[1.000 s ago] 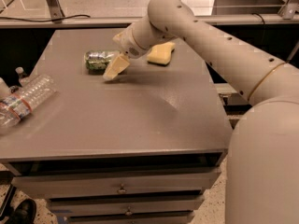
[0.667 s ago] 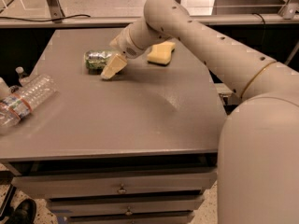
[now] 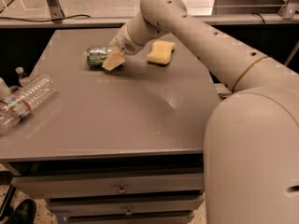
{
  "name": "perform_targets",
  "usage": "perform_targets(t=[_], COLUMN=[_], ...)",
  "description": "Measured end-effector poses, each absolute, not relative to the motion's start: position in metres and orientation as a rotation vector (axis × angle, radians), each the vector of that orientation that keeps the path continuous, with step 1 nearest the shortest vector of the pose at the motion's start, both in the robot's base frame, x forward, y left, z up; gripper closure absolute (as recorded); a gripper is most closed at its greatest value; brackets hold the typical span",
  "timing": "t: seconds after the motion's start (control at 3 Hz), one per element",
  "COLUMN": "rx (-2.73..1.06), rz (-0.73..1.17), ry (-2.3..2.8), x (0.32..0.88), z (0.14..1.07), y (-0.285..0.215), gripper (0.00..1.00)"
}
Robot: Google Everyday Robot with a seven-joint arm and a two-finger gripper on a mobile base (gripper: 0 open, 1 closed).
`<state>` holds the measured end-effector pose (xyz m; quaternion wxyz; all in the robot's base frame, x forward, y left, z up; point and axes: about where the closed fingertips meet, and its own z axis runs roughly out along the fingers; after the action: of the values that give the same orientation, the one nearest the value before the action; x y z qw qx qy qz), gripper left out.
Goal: Pick green can
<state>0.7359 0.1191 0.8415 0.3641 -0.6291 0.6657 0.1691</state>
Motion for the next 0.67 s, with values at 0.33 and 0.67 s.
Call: perform_targets(t=[0.33,0.67], rx=[-1.614,-1.601], rz=[0.482,0.576], ry=[1.757,1.773], x=[0.735,0.716], z=[0.853,0.872], y=[0.115,0.102], gripper=[0.97,1.00])
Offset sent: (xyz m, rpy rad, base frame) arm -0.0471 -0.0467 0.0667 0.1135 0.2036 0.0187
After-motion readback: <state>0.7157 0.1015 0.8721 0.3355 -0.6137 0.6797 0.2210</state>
